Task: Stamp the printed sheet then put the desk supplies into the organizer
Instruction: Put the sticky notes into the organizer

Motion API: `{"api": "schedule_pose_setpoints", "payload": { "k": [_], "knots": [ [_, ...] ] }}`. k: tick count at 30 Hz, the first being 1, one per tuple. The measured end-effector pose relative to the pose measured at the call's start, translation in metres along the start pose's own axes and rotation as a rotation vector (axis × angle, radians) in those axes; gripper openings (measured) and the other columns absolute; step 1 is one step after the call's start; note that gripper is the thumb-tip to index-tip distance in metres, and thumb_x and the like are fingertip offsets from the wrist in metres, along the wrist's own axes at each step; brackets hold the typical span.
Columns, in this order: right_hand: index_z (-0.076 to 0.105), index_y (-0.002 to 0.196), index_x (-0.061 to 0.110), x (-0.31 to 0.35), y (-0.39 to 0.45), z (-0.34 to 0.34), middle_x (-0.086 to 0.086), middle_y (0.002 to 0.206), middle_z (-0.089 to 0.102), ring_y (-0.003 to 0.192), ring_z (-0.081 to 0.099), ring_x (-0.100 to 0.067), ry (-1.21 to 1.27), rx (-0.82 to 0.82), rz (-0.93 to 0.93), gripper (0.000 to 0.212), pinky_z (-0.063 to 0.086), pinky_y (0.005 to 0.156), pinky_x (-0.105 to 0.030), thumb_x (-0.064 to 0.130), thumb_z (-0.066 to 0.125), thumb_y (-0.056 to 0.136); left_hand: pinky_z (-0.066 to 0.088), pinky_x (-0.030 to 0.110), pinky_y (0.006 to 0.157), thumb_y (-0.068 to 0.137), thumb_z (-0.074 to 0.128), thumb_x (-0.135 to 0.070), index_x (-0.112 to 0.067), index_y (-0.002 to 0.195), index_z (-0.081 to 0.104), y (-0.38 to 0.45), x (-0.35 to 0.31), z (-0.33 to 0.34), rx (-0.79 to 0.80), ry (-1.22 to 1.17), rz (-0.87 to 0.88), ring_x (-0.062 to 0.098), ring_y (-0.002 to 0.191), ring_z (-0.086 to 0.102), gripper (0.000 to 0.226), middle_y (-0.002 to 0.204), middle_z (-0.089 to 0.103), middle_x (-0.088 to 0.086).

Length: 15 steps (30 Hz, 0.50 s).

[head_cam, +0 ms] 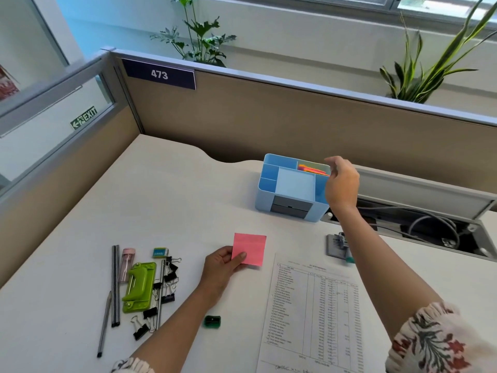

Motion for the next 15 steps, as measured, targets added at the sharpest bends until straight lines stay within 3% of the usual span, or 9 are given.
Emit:
{"api": "schedule_pose_setpoints", "payload": {
  "k": [5, 8, 11, 15],
  "knots": [
    [0.065, 0.104, 0.013, 0.025, -0.033, -0.011, -0.001, 0.101, 0.065, 0.1, 0.054, -0.019, 0.036, -0.019, -0.059, 0.018, 0.036, 0.081, -0.019, 0.007, 0.051, 0.095, 0.059, 0.026, 0.081, 0.084, 0.07, 0.001, -0.002, 0.1, 0.07, 0.001, 0.001, -0.001, -0.005, 0.007, -0.005, 0.022, 0.092, 0.072, 0.016, 0.099, 0.075, 0.013],
    [0.066, 0.101, 0.013, 0.051, -0.071, -0.009, 0.002, 0.099, 0.066, 0.093, 0.054, -0.015, 0.094, -0.003, -0.158, 0.014, 0.044, 0.078, -0.025, 0.007, 0.056, 0.093, 0.059, 0.025, 0.08, 0.084, 0.071, 0.001, -0.001, 0.1, 0.071, 0.001, 0.0, -0.001, -0.009, 0.014, 0.002, 0.021, 0.09, 0.071, 0.016, 0.099, 0.075, 0.013],
    [0.066, 0.101, 0.014, 0.077, -0.117, 0.01, 0.003, 0.101, 0.066, 0.096, 0.056, -0.013, 0.201, 0.19, -0.293, 0.011, 0.047, 0.083, -0.022, 0.009, 0.063, 0.091, 0.058, 0.025, 0.082, 0.084, 0.071, 0.0, -0.003, 0.1, 0.072, 0.0, 0.0, -0.001, -0.012, 0.04, 0.014, 0.02, 0.09, 0.071, 0.016, 0.099, 0.075, 0.013],
    [0.061, 0.12, 0.025, 0.093, -0.174, 0.051, 0.009, 0.118, 0.064, 0.11, 0.054, -0.006, 0.135, 0.632, -0.41, 0.027, 0.043, 0.097, -0.021, 0.033, 0.06, 0.095, 0.056, 0.035, 0.089, 0.083, 0.072, -0.003, -0.004, 0.097, 0.074, 0.0, 0.0, -0.001, -0.002, 0.064, 0.028, 0.025, 0.091, 0.07, 0.014, 0.098, 0.075, 0.016]
  ]
}}
Point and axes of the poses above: each hand's wrist, its own y-axis towards the middle knuckle, its own z-axis out of the palm, x = y × z, the point moved 9 cm from there along y, towards the middle knuckle
